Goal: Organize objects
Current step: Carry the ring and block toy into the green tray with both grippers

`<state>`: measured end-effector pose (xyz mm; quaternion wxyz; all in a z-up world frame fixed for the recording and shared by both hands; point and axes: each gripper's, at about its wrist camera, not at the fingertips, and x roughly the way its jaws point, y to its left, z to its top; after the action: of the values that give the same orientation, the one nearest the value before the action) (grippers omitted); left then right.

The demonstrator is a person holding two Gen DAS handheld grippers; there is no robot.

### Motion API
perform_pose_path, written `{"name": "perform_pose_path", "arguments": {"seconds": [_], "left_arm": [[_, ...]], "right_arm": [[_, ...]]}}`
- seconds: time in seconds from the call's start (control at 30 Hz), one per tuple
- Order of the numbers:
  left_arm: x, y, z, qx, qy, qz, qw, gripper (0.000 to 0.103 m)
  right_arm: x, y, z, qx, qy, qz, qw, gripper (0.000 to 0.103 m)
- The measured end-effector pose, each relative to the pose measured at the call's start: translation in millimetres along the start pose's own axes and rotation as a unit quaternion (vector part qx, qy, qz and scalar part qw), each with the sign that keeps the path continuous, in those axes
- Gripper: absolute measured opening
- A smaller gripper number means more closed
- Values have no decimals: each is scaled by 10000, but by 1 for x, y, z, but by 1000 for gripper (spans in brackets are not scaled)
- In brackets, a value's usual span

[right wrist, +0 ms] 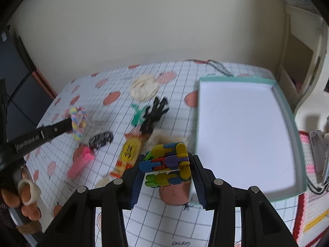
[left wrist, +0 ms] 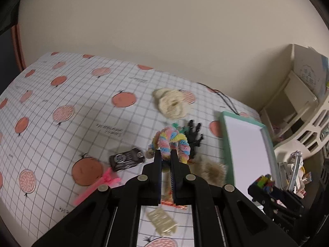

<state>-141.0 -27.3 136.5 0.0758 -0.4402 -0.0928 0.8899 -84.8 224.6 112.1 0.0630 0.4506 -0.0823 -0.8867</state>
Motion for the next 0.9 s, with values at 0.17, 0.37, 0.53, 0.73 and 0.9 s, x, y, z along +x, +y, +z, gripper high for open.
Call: {"name": "perform_pose_path", "arguments": {"seconds": [0.17, 0.37, 0.53, 0.73, 0.9], "left_arm": [[2, -29, 8, 186, -78, -82, 9998, 7], [16, -69, 17, 346, -60, -257, 9991, 7], [34, -103, 20, 555, -6, -455, 9974, 7], [64, -138, 19, 811, 145, -635, 9946, 7], [89, -163, 16, 986, 280, -750, 9919, 7]], "right_arm": [[-3, -19, 12, 111, -145, -187, 9997, 47], [-1, -44, 25, 202, -252, -452, 9985, 47], [9, -67, 34, 255, -244, -630, 9974, 47], [21, -98, 43, 423, -226, -796, 9957, 47], [36, -128, 47, 663, -215, -893, 9936, 47]]}}
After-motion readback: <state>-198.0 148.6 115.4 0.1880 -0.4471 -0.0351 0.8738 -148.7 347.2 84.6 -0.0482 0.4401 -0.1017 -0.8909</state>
